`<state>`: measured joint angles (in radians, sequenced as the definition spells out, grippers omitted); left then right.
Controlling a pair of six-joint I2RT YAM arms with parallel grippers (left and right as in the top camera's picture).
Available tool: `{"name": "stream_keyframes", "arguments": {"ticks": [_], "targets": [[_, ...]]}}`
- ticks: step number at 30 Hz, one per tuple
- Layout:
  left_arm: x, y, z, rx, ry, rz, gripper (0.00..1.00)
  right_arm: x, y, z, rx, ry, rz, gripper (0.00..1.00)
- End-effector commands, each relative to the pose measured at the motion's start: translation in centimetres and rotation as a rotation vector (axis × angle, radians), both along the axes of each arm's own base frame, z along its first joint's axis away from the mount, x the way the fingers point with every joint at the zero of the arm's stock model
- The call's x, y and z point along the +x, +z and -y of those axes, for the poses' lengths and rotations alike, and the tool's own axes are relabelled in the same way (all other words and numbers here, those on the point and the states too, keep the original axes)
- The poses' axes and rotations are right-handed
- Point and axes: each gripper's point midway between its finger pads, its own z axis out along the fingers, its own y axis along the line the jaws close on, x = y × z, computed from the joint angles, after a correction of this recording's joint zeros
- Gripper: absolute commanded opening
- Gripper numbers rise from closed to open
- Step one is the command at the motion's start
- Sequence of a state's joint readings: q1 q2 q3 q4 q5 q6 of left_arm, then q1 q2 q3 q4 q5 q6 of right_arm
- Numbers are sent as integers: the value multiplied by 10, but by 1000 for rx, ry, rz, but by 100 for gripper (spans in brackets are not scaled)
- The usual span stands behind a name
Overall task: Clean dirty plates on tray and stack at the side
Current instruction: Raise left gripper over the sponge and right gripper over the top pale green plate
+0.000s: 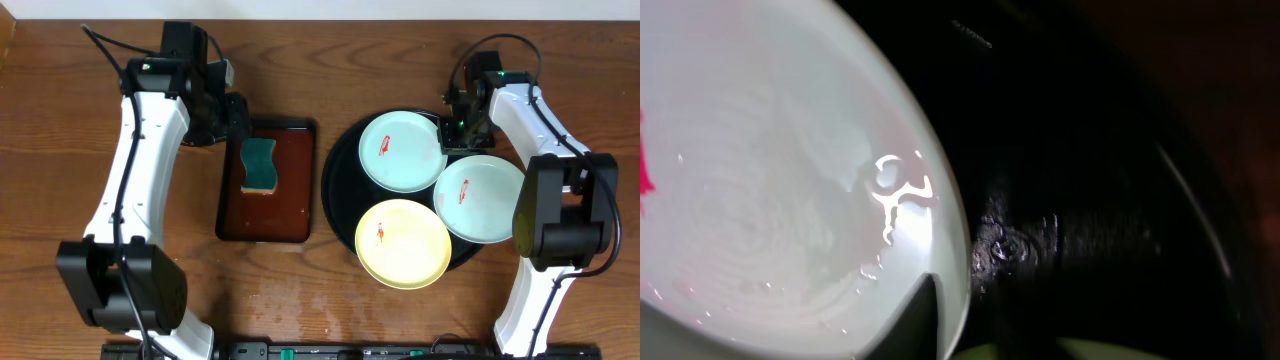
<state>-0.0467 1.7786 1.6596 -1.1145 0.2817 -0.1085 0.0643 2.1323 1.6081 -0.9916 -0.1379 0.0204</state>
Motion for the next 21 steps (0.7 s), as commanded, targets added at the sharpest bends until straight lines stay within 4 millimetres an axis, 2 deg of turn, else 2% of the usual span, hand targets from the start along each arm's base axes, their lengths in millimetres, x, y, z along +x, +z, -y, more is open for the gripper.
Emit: {"name": "stream_keyframes", "arguments": {"ticks": [1, 8, 11, 15, 21], "targets": [[1, -11, -2, 12, 15, -32, 56, -7, -7, -1, -8, -3, -29, 8], [7, -11, -2, 11, 15, -9, 56, -13, -16, -1, -9, -16, -44, 9], [7, -12, -2, 12, 15, -10, 56, -13, -16, -1, -8, -20, -42, 1], [8, -14, -11, 63, 43, -10, 56, -12, -16, -1, -8, -21, -39, 1], [8, -20, -8, 64, 42, -17, 56, -7, -15, -1, -7, -20, -19, 1]]}}
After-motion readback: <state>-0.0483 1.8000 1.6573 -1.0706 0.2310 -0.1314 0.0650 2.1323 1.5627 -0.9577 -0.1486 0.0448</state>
